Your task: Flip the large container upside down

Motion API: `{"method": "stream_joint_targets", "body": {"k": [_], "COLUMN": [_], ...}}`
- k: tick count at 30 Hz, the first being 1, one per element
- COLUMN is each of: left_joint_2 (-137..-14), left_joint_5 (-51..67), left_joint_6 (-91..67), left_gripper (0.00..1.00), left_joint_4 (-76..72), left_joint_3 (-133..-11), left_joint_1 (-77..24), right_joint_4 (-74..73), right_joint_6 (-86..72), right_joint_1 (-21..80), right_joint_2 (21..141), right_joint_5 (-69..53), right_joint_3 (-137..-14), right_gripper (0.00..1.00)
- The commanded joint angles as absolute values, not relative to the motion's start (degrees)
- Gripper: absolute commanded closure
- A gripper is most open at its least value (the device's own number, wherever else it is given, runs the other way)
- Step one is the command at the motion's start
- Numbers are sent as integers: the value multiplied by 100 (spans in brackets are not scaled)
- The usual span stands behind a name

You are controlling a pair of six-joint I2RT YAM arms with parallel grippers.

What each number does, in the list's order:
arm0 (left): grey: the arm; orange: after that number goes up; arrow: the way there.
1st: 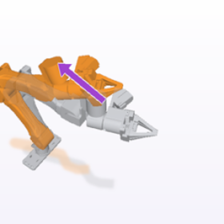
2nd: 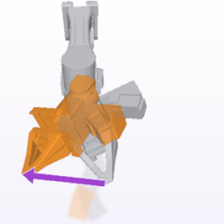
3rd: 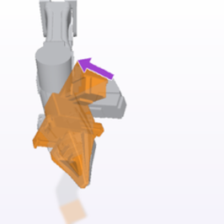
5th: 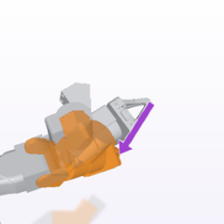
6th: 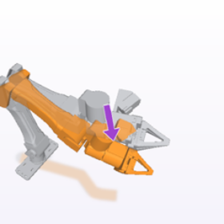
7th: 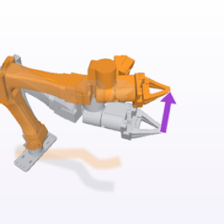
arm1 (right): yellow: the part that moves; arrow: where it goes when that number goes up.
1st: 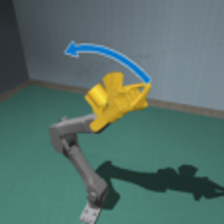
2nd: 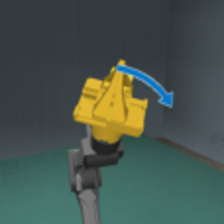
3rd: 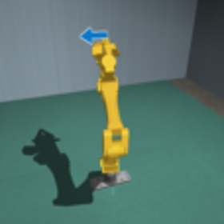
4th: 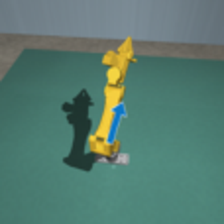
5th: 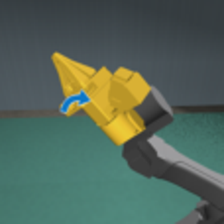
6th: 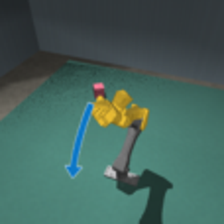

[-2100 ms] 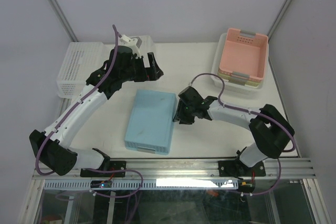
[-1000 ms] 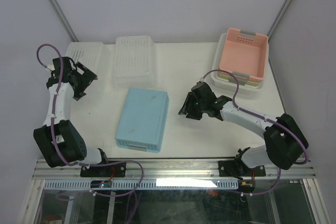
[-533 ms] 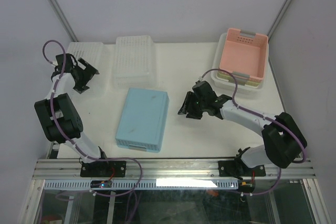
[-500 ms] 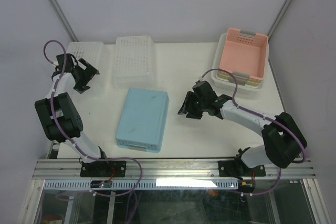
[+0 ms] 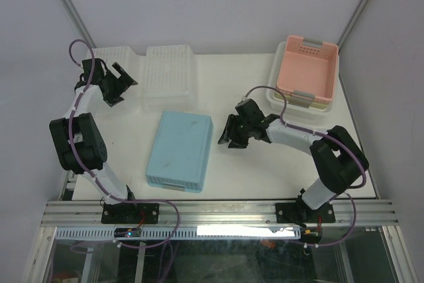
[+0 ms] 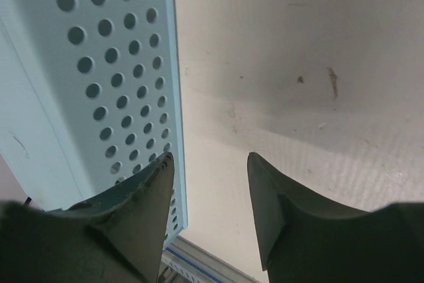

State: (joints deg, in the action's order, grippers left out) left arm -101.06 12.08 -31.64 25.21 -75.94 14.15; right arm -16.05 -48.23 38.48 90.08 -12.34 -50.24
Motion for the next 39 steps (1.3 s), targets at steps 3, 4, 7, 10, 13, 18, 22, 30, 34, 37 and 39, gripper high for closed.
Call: {"method": "stream_joint_targets", "body": {"k": [3, 4, 7, 10, 13, 18, 22, 30, 34, 37, 39], "left_joint_2": [-9072, -8940, -8572, -8254, -7969, -7813, -7709, -7541, -7418, -7288, -7218], "left_joint_5": [1205, 1170, 1002, 898, 847, 1057, 1126, 1021, 1076, 1151, 1169], "left_joint_6": [-2910, -2909, -2918, -2914, -2963, -3015, -3006, -3012, -3078, -3094, -3073], "left_gripper": [1, 1, 1, 1, 1, 1, 1, 1, 1, 1, 1], "left_joint_4": [2632, 2701, 2890, 3056, 3164, 3284, 3394, 3591, 3604, 3621, 3654], "left_joint_3": [-7401, -7354, -7336, -7405, -7489, -7656, -7820, -8250, -8367, -8426, -8449], "left_joint_1": [1218, 1175, 970, 656, 359, 185, 70, -585, -797, -867, -881], "right_joint_4": [-1118, -1094, -1123, -1140, -1097, -1099, -891, -651, -435, -280, -309], "right_joint_6": [-4760, -4763, -4777, -4823, -4917, -4958, -5242, -5467, -5607, -5706, -5695], "right_joint_1": [3877, 3919, 4104, 4294, 4594, 4725, 4593, 5078, 5607, 5901, 6025], "right_joint_2": [9512, 9662, 10074, 10517, 10863, 10864, 10176, 9744, 10392, 11110, 11428], "right_joint_5": [-1686, -1721, -1791, -1863, -2002, -2041, -1894, -2032, -2111, -2284, -2404], "right_joint_3": [-5690, -5841, -6396, -6941, -7458, -7589, -6596, -5824, -6476, -7293, -7809], "right_gripper": [49, 49, 49, 49, 49, 50, 50, 50, 51, 51, 52]}}
